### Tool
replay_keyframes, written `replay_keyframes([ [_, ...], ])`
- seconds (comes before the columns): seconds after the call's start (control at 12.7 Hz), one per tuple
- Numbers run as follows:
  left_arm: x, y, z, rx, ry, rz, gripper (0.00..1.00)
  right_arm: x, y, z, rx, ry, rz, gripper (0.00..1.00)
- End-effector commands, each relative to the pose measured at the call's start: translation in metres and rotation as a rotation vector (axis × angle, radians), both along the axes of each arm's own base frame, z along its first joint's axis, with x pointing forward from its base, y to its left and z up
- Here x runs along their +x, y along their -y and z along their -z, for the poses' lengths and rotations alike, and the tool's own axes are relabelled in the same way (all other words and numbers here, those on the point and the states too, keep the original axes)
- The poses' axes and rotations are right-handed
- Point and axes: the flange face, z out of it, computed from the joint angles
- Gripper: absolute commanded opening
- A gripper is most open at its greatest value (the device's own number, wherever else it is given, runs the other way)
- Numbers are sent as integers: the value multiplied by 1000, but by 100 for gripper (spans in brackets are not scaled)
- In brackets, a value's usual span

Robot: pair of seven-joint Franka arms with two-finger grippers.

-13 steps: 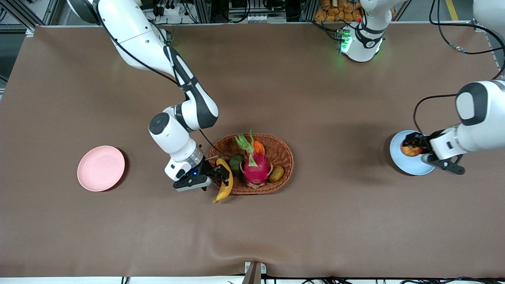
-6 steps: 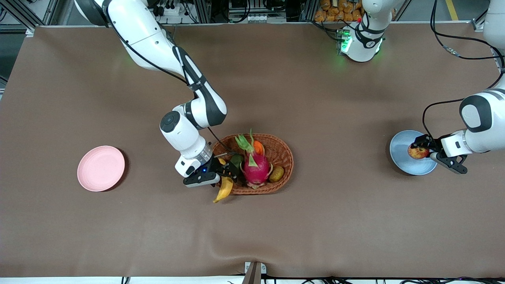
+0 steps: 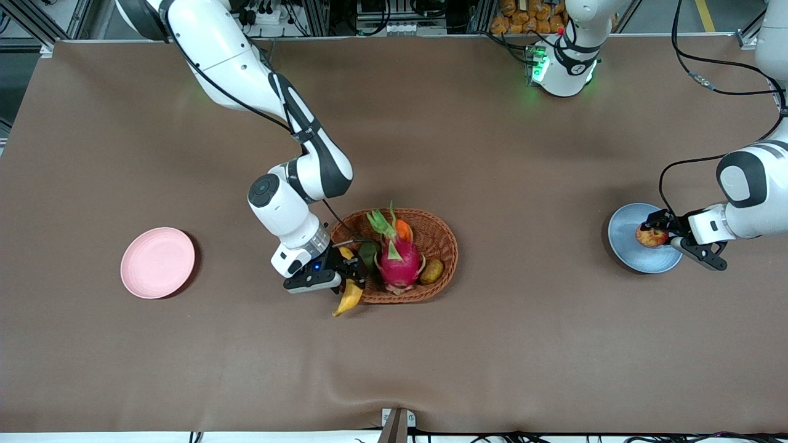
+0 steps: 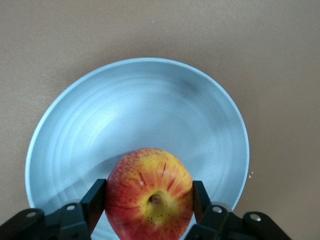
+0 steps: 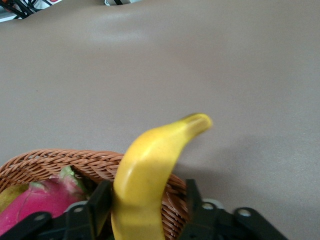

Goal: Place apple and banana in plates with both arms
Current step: 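Open the left gripper over the plate while the right gripper lifts the banana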

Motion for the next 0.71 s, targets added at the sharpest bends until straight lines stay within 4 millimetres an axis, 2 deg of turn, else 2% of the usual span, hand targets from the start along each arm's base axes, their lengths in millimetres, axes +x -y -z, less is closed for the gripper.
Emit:
replay_keyframes([
  [0.0, -2, -2, 10, -19, -8, -1, 100, 1, -7, 4, 18, 7, 15, 0],
  [0.16, 0, -5, 6, -19, -2, 1, 100, 1, -7, 1, 20, 11, 14, 0],
  [0.39, 14, 4, -24, -13, 29, 11, 100, 6, 0, -6, 26, 11, 26, 0],
  [0.55, 39, 17, -68, -30, 27, -5, 100, 9, 5, -11, 45, -16, 62, 0],
  [0.63, 48, 24, -90, -34, 4, -22, 100, 9, 3, -22, 69, -51, 91, 0],
])
